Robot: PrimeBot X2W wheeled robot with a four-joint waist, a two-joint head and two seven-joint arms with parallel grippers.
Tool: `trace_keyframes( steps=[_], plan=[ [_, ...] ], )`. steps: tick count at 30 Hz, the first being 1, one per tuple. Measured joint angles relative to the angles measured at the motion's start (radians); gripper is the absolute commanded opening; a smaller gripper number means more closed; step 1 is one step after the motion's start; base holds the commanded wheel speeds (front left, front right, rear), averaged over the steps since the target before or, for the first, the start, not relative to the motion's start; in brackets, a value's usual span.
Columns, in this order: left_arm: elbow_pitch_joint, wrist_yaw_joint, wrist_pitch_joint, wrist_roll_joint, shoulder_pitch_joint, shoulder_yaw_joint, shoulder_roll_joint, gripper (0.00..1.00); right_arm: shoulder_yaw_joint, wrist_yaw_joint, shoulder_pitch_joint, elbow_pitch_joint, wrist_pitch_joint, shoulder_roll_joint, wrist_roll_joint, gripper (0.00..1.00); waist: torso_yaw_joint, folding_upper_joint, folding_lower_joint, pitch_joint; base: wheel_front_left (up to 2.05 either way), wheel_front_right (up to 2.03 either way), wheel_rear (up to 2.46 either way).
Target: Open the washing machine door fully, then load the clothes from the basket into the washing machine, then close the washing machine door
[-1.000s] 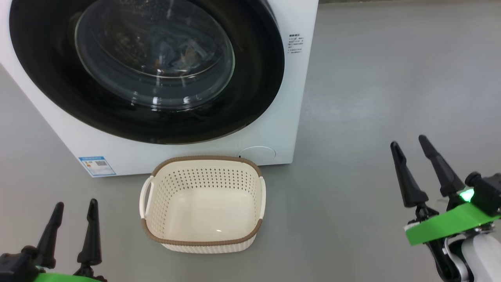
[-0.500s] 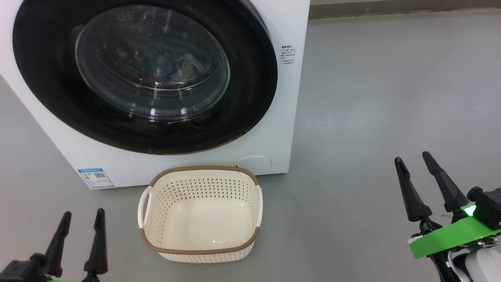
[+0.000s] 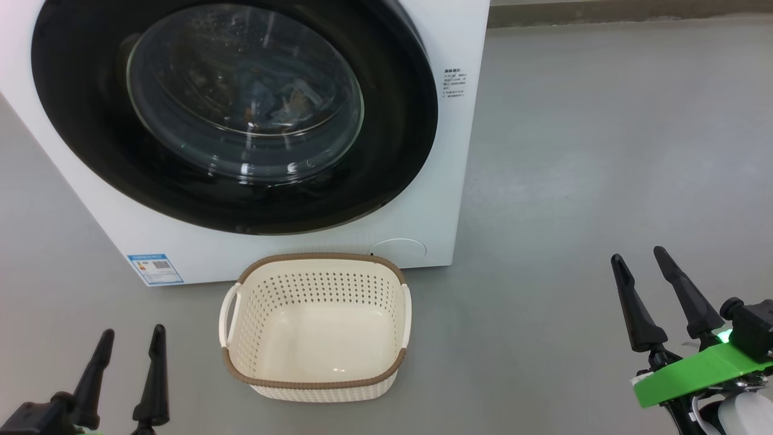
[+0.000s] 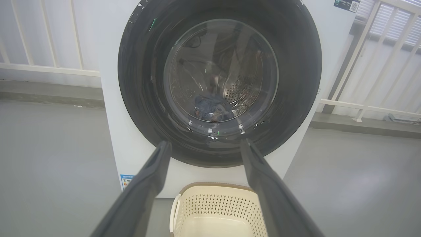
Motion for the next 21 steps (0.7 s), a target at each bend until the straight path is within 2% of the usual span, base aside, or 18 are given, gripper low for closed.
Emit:
trace_keyframes(
  steps=[21],
  plan=[
    [-0.002, 0.000, 0.000, 0.001, 0.000, 0.001, 0.000, 1.00, 0.026, 0.000, -0.001, 0.022, 0.000, 0.000, -0.002, 1.00, 0.006, 0.0000, 0.0000, -0.010, 0.00, 0.00, 0.00]
  ],
)
